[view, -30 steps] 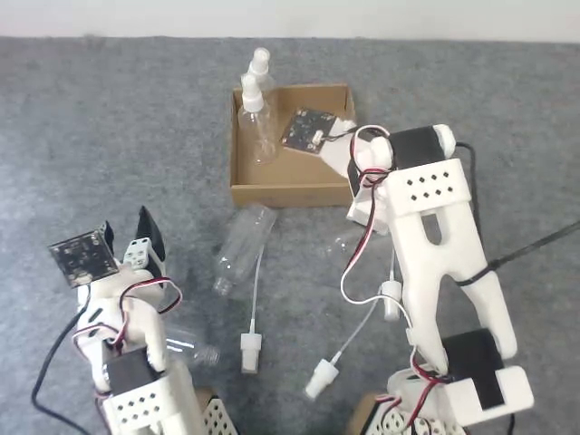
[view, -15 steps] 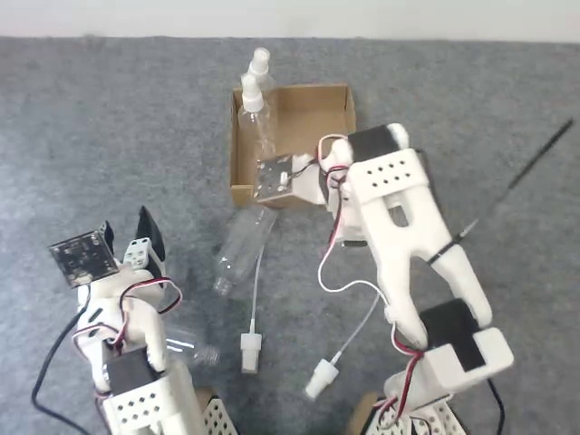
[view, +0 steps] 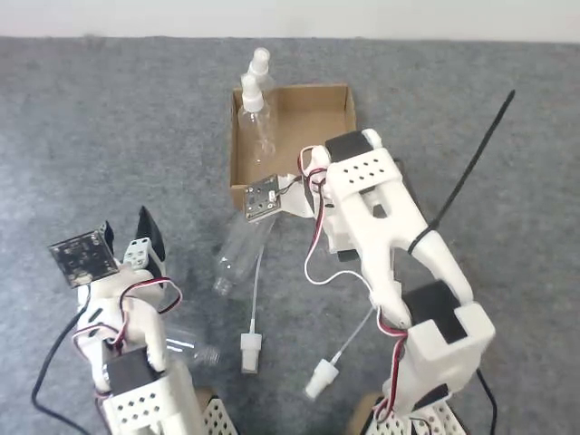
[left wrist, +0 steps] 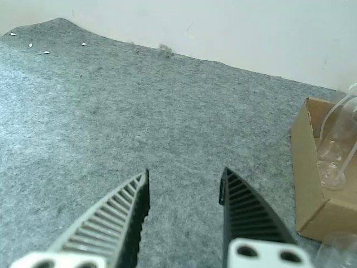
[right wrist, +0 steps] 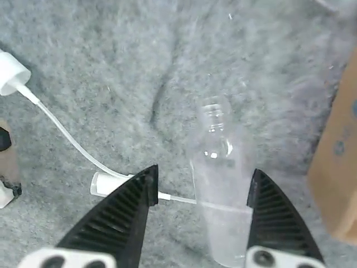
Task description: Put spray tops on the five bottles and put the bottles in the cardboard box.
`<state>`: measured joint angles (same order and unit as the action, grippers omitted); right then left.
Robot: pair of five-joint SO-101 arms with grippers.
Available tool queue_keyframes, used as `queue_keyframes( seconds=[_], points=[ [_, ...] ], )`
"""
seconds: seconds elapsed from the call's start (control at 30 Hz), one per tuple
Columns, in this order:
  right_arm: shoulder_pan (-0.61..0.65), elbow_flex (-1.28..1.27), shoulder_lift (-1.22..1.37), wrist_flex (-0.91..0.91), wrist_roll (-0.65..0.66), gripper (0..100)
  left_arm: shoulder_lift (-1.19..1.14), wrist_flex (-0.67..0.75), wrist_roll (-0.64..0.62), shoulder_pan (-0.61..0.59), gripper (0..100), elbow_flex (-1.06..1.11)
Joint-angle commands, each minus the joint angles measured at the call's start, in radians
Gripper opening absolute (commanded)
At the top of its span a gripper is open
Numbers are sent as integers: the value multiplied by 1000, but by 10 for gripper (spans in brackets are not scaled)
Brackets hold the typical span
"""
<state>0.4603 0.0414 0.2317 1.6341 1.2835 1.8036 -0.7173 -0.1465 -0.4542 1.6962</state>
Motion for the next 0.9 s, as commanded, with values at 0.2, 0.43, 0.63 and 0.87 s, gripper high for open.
queue_keyframes(
  seconds=[0.2, 0.43, 0.63, 0.87],
  points=[
    [7, 8, 25, -27, 29, 228, 17, 8, 0, -5, 196, -12],
    [-7, 6, 84, -67, 29, 228, 17, 8, 0, -5, 196, -12],
    [-24, 6, 142, -108, 29, 228, 17, 8, 0, -5, 196, -12],
    [-35, 6, 162, -130, 31, 235, 17, 8, 0, -5, 196, -12]
  ],
)
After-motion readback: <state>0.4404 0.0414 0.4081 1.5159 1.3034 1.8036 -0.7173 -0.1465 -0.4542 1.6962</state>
